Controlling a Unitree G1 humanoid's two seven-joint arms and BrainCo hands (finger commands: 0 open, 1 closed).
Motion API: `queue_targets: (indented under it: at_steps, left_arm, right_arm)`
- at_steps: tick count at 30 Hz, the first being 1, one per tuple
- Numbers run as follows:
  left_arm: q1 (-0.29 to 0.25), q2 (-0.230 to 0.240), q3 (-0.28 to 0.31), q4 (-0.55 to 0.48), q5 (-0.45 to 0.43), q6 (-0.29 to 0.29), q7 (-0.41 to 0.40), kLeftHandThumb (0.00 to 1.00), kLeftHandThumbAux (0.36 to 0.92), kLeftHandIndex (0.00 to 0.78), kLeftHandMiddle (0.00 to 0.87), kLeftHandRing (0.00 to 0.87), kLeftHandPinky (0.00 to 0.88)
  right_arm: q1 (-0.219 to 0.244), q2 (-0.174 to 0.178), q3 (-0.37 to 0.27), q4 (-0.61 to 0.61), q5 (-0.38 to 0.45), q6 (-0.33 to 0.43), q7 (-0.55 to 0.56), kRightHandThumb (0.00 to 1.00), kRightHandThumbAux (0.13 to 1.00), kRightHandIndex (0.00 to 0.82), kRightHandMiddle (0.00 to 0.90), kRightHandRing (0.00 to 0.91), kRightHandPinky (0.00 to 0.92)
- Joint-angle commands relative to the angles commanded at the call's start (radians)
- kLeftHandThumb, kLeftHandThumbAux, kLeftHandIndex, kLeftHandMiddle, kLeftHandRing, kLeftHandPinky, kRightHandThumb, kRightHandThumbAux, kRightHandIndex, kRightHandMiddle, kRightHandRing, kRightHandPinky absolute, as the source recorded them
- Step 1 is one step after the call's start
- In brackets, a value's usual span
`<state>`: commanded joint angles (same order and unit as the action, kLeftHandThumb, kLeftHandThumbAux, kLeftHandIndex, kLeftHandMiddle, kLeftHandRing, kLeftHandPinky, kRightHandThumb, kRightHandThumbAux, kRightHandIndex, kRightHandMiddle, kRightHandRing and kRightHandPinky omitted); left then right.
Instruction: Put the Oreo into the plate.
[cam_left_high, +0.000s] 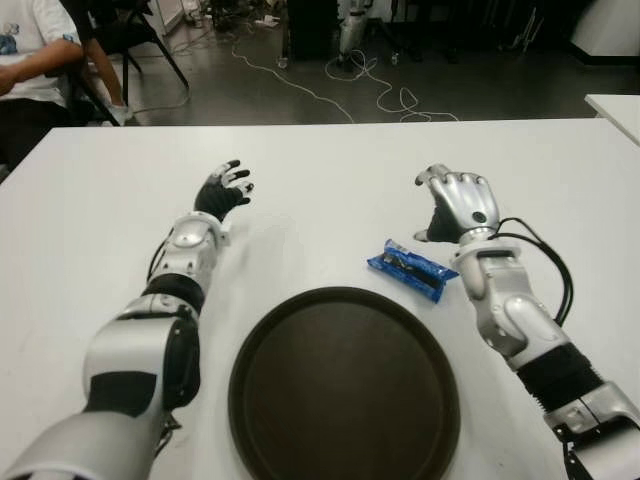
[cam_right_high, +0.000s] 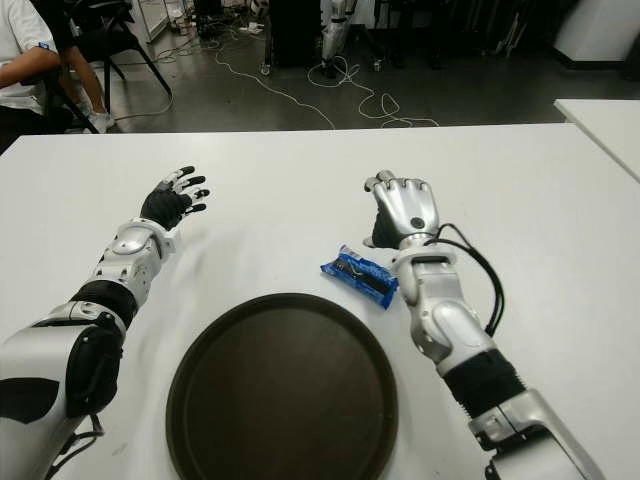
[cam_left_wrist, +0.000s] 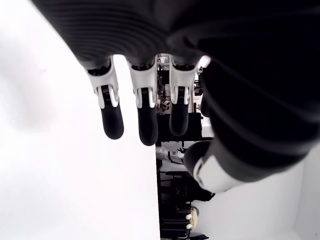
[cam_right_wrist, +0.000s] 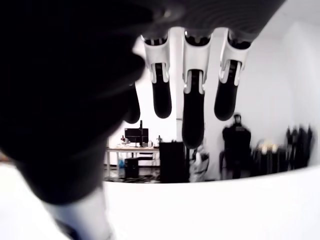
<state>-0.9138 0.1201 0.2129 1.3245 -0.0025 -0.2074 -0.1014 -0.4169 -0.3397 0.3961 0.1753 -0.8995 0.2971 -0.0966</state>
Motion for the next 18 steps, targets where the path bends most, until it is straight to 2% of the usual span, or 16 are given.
queue_targets:
  at_steps: [7,12,16,18]
  left_arm:
    - [0.002,0.001,0.002,0.000,-0.002,-0.003,-0.005,0.000,0.788,0.101,0.180,0.187,0.204]
    - [0.003,0.003,0.001,0.000,0.000,-0.005,-0.006,0.000,0.779,0.105,0.182,0.188,0.209]
    - [0.003,0.003,0.001,0.000,0.000,-0.004,-0.008,0.000,0.776,0.109,0.187,0.193,0.215]
    - [0.003,0.002,0.002,0.000,-0.001,-0.004,-0.008,0.000,0.780,0.108,0.186,0.193,0.213]
  right_arm:
    - [0.014,0.001,-0.031,-0.065,0.024,0.025,0.049,0.000,0.894,0.362,0.554,0.559,0.516]
    - [0.017,-0.015,-0.049,-0.115,0.022,0.050,0.109,0.000,0.889,0.367,0.564,0.568,0.531]
    - [0.023,-0.026,-0.085,-0.177,0.083,0.058,0.214,0.000,0.887,0.357,0.568,0.571,0.540]
    - [0.021,-0.029,-0.108,-0.206,0.134,0.072,0.291,0.000,0.882,0.306,0.541,0.542,0.489]
